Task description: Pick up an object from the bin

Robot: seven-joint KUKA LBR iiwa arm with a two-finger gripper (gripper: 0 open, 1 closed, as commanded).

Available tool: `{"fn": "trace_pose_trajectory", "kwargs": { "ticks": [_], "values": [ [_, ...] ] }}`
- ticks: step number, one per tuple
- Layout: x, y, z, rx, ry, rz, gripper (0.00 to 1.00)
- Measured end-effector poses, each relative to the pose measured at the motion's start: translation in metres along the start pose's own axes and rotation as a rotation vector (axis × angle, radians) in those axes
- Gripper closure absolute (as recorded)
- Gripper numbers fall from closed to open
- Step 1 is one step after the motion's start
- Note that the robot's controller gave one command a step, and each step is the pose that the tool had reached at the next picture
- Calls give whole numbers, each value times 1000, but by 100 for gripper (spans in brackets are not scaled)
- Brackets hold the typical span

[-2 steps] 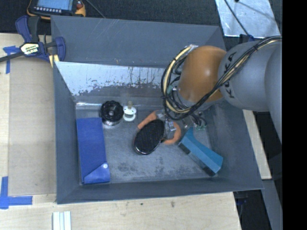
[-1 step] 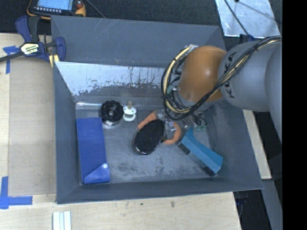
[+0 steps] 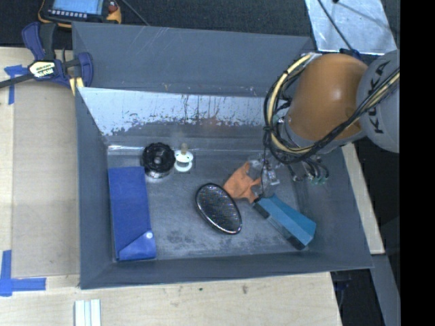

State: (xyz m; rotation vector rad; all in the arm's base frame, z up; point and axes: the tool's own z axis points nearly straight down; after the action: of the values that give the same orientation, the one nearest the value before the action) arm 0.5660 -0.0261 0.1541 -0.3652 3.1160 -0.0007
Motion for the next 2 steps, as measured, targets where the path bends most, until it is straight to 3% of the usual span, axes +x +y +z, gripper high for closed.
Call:
{"fn": "trace_pose_trajectory", "kwargs": {
  "ticks": [1, 2],
  "values": [
    [0, 0, 0, 0, 0, 0, 100],
    [6, 19, 45, 3, -8, -4, 100]
  ]
}}
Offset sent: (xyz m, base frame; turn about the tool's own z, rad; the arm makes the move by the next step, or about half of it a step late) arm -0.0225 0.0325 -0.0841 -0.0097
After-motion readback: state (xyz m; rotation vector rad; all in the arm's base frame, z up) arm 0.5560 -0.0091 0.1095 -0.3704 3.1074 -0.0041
